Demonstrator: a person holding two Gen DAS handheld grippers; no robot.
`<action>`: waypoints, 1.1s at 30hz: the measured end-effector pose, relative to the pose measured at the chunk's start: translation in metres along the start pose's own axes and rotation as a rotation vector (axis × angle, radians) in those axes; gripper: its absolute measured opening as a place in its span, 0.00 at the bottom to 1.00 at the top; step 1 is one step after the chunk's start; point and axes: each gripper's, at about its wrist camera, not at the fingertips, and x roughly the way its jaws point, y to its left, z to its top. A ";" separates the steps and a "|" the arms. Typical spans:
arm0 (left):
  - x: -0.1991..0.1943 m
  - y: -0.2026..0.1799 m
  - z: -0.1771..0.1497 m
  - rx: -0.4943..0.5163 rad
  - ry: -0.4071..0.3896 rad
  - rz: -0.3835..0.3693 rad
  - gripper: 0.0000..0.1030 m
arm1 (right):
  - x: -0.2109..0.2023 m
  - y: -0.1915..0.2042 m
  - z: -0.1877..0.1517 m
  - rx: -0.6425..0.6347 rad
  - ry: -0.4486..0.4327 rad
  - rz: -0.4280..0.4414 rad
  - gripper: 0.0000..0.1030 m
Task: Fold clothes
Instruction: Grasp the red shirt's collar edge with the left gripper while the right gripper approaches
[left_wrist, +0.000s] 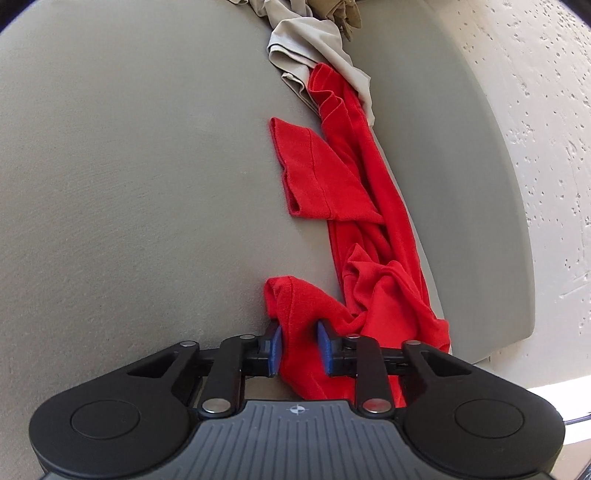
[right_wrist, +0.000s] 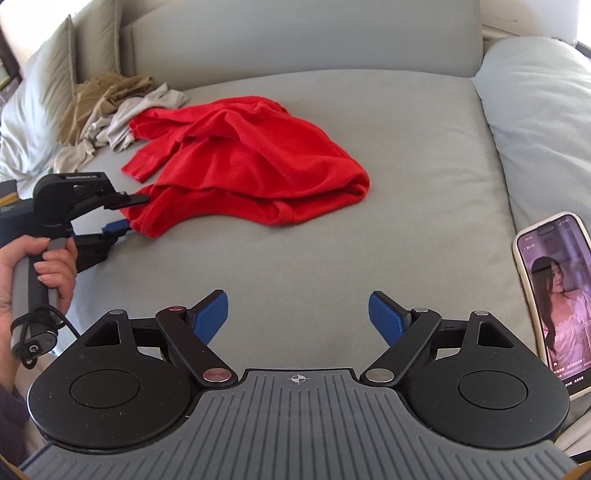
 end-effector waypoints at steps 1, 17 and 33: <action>-0.003 0.002 -0.001 -0.010 -0.006 -0.002 0.06 | -0.001 -0.002 0.000 0.003 -0.008 -0.003 0.82; -0.064 0.008 0.001 0.112 -0.215 -0.021 0.00 | 0.057 0.015 0.039 -0.323 -0.231 -0.007 0.61; -0.009 0.001 -0.005 -0.034 -0.022 -0.177 0.13 | 0.073 0.083 0.047 -0.467 -0.299 0.074 0.55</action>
